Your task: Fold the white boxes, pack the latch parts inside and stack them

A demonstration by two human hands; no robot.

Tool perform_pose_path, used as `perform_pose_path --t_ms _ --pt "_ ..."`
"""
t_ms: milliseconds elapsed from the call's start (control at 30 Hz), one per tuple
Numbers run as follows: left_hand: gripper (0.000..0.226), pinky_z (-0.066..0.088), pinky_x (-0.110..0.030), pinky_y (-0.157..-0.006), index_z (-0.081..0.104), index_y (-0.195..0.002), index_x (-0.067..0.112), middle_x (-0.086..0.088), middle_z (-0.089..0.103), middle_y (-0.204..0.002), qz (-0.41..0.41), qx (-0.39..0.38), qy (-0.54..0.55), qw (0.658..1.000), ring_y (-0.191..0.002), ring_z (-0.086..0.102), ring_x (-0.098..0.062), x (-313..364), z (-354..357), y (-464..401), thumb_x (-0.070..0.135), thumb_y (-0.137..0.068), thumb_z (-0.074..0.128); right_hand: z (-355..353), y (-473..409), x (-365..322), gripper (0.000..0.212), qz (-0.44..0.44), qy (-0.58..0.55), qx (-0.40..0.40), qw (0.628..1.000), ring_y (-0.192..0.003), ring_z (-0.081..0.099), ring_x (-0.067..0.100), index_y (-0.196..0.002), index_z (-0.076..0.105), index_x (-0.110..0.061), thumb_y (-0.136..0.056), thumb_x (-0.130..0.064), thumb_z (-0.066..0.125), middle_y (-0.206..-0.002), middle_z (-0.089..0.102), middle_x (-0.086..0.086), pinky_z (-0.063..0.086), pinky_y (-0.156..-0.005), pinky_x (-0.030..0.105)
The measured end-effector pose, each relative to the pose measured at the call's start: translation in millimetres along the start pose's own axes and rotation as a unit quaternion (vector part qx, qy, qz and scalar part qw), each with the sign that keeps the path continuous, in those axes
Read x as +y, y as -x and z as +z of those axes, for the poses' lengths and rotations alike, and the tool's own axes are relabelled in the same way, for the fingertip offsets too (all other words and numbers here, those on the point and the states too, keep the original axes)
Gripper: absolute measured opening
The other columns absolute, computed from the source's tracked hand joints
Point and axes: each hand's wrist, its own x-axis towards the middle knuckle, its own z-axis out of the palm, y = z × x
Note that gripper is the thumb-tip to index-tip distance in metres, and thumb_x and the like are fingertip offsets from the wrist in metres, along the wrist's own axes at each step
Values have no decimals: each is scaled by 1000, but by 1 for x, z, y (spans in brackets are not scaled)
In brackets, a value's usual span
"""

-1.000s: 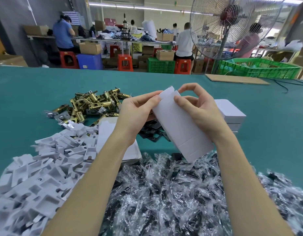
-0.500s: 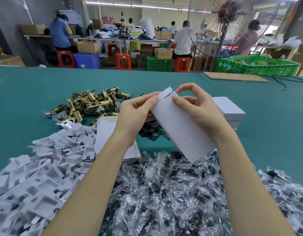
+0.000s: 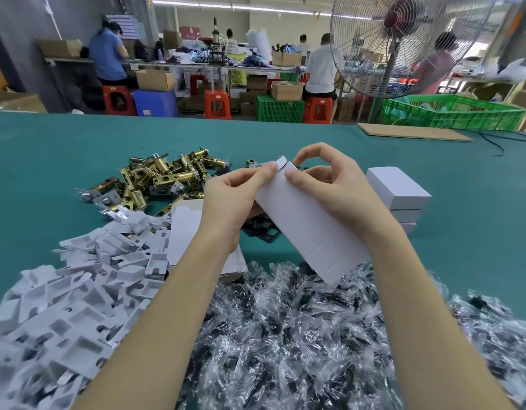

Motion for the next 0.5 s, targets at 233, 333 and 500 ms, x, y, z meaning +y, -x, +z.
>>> perform_pose_path --t_ms 233,333,500 --pt "13 56 -23 -57 80 -77 15 2 77 -78 -5 22 7 1000 -66 70 -8 1 -4 -3 26 -79 87 8 -2 -5 11 -10 17 3 1000 -73 67 10 -98 61 -37 -94 -40 71 -84 78 -6 52 -65 29" --pt "13 61 -32 -62 79 -75 17 5 75 -76 24 14 -32 999 -70 69 -8 1 -4 -2 26 -83 85 8 -2 -4 12 -2 14 5 1000 -72 67 9 -98 61 -37 -93 -41 71 -82 78 -7 51 -66 31" --pt "26 50 -48 -77 63 -73 14 -6 61 -80 87 -42 -106 990 -80 55 -19 4 -3 -1 24 -96 71 4 -1 -4 12 1 16 5 1000 -70 66 6 -98 62 -38 -92 -41 72 -82 78 -8 49 -66 29"
